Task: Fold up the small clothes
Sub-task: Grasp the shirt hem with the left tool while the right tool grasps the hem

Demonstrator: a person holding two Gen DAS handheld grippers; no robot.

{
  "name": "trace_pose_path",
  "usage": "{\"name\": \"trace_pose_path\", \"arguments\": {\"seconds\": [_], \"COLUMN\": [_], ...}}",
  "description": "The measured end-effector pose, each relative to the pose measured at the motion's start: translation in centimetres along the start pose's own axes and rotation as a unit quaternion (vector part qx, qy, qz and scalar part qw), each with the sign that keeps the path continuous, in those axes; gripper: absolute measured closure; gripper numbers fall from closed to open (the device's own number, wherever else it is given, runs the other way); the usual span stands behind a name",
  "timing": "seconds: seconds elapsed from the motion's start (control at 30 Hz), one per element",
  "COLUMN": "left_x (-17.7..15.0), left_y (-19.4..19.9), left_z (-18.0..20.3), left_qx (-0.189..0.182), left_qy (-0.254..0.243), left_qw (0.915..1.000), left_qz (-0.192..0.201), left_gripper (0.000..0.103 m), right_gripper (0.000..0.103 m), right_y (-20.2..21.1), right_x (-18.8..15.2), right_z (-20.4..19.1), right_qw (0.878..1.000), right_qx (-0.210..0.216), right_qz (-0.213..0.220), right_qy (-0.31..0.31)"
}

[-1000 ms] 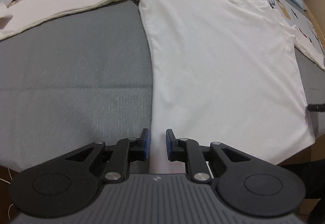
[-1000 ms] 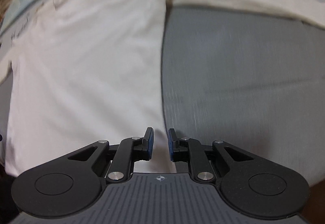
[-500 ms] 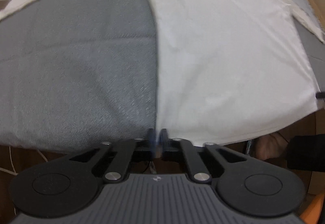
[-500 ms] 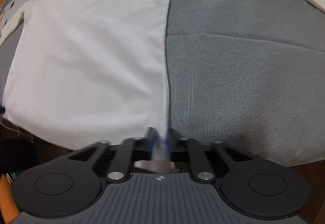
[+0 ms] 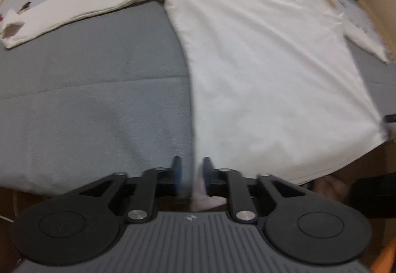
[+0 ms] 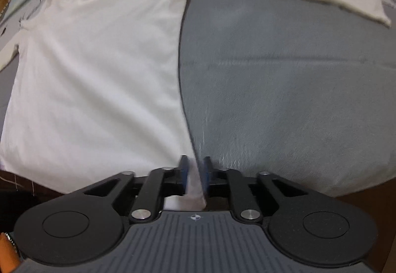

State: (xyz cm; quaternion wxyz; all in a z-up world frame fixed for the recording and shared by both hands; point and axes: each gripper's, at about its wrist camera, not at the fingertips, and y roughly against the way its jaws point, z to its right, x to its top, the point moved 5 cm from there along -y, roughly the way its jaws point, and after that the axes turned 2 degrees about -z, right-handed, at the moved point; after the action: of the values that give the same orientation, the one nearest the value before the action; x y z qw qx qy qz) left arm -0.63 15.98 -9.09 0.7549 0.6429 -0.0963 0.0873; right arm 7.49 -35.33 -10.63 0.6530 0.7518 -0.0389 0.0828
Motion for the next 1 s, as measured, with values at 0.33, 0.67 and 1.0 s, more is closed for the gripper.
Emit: {"name": "trace_pose_path", "arguments": {"seconds": [0.33, 0.67, 1.0], "left_x": [0.0, 1.9, 1.5], "left_y": [-2.5, -0.5, -2.8], "left_z": [-0.2, 0.6, 2.5], "left_qx": [0.04, 0.021, 0.011], "left_qy": [-0.032, -0.024, -0.062], "left_qw": [0.9972, 0.9994, 0.9969], "left_qz": [-0.055, 0.01, -0.046], "left_gripper": [0.1, 0.096, 0.088], "right_gripper": [0.098, 0.088, 0.079], "right_y": [-2.3, 0.0, -2.0], "right_x": [-1.4, 0.1, -1.1], "right_z": [-1.9, -0.6, -3.4], "right_qw": [0.996, 0.998, 0.988], "right_qx": [0.011, -0.019, -0.035], "right_qz": [-0.053, 0.004, -0.028], "right_qy": [0.074, 0.054, 0.146]}}
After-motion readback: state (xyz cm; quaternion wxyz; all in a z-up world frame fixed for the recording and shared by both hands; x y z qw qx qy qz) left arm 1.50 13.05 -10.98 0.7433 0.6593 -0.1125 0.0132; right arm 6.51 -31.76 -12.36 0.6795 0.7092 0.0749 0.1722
